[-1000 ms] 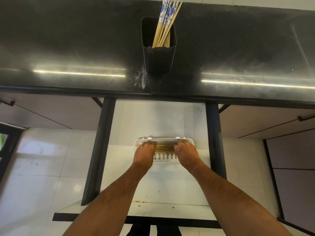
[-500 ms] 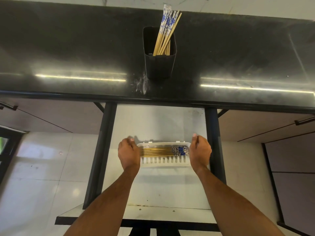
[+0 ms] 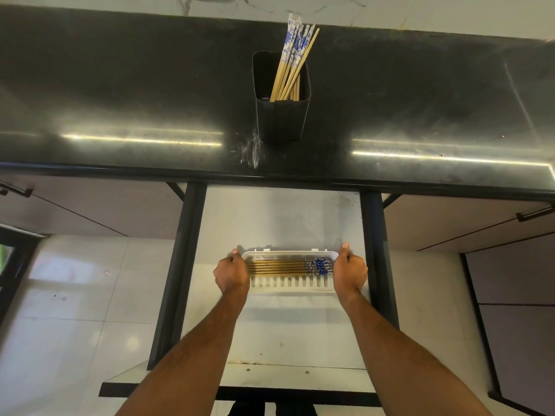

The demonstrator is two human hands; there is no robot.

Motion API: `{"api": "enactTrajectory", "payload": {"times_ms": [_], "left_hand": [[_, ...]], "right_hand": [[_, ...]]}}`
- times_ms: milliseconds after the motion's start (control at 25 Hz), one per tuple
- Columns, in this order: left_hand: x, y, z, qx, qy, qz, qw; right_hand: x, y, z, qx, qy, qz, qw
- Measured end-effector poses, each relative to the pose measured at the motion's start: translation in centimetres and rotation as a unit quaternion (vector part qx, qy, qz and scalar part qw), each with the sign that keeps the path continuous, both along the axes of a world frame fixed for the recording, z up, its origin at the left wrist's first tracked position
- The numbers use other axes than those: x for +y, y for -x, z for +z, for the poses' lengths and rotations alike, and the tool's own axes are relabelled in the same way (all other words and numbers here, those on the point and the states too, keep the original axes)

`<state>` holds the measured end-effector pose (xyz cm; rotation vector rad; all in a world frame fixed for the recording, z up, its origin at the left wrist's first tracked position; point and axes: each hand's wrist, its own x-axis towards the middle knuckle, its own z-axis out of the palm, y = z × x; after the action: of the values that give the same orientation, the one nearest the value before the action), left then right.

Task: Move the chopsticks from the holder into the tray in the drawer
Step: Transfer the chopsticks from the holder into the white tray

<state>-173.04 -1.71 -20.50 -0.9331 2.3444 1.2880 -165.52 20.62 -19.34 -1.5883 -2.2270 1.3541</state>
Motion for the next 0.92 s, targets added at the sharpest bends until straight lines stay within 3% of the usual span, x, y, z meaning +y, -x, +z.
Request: {"api": "enactTrajectory", "payload": {"times_ms": [320,520,800,920], "left_hand": [[0.1,-0.5,0.7,0.027,-0.002,-0.046,0.999],[0.4,-0.8,2.8,0.086,0.019,-0.148,0.985],[1.3,1.6,8.5,0.248,0.150,-0.355,0.889],[2.1,3.8,11.8,0.334,0.152,-0.369,0.854]], "right_hand": [[-0.3,-0.2,0.2,-0.009,-0.027,0.065,0.997],[-1.2,-0.3,2.1,-0.023,-0.113,0.167,0.979],[-1.9,1.7,7.8,0.065,-0.319,0.329,0.886],[-2.2,4.1,11.1,0.117,-0.360,0.341,0.860]]}}
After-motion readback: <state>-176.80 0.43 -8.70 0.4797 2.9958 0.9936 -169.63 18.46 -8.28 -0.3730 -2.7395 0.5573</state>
